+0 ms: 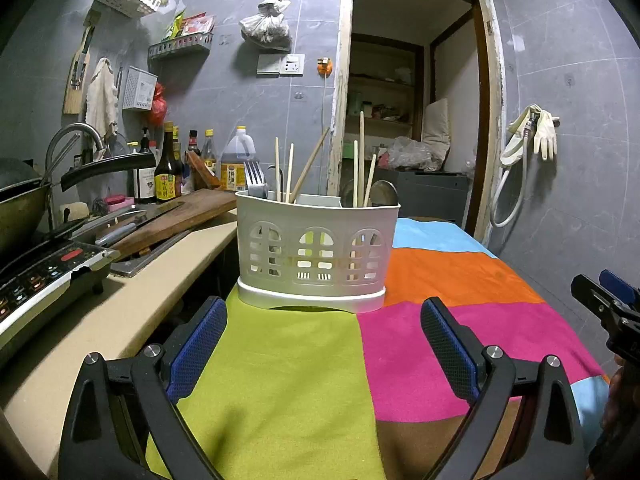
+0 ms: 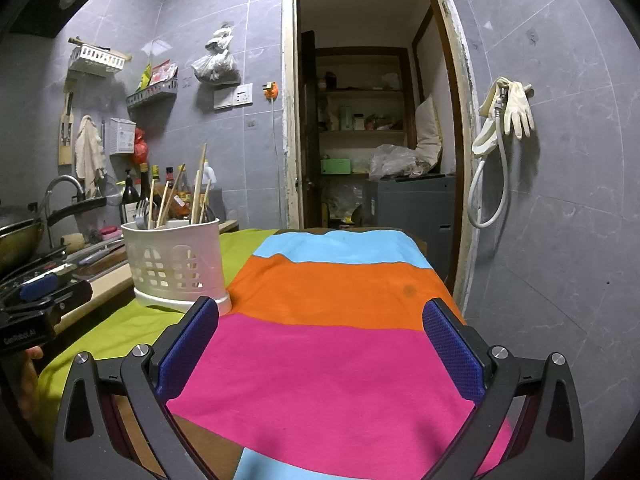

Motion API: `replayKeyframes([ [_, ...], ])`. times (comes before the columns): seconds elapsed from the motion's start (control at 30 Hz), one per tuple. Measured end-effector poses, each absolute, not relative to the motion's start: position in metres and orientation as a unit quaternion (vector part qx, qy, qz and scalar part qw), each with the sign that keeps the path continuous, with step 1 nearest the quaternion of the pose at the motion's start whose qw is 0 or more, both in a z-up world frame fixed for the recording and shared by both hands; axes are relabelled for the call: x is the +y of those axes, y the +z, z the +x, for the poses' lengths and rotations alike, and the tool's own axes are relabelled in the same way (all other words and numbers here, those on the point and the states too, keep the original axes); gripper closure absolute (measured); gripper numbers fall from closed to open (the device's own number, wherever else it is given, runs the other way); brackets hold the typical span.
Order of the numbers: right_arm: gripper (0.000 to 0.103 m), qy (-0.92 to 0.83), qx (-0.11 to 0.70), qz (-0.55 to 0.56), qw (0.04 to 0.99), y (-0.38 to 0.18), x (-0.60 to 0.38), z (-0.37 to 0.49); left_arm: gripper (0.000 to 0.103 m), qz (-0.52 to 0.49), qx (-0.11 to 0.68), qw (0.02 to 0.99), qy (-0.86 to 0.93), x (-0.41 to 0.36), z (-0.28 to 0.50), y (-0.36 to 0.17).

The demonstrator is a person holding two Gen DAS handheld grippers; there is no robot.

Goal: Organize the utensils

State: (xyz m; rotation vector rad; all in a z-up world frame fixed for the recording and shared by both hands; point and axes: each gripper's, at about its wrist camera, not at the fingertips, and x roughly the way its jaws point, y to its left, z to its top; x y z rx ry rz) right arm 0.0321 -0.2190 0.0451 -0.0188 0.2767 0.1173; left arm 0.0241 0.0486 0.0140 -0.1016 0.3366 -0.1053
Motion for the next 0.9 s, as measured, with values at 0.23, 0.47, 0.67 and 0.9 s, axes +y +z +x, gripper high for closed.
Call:
replayKeyframes([
  [0.23,0.000,0.059,0.138,-0.009,0.989,0.0449,-0.2182,0.0324,0.008,-0.051,0.169,0.983,-0.052,0.0492,0.0241,0.0144],
  [0.47,0.000,0.059,0.139,-0.009,0.988,0.0448,-0.2177,0.0325,0.008,-0.050,0.169,0.983,-0.052,0.0497,0.0242,0.0145],
  [0.67,0.000,0.058,0.139,-0.009,0.988,0.0450,-0.2172,0.0322,0.008,-0.050,0.170,0.983,-0.052,0.0509,0.0244,0.0153],
  [0.9,0.000,0.059,0.139,-0.009,0.989,0.0452,-0.2168,0.0321,0.008,-0.049,0.169,0.983,-0.051,0.0505,0.0240,0.0148],
])
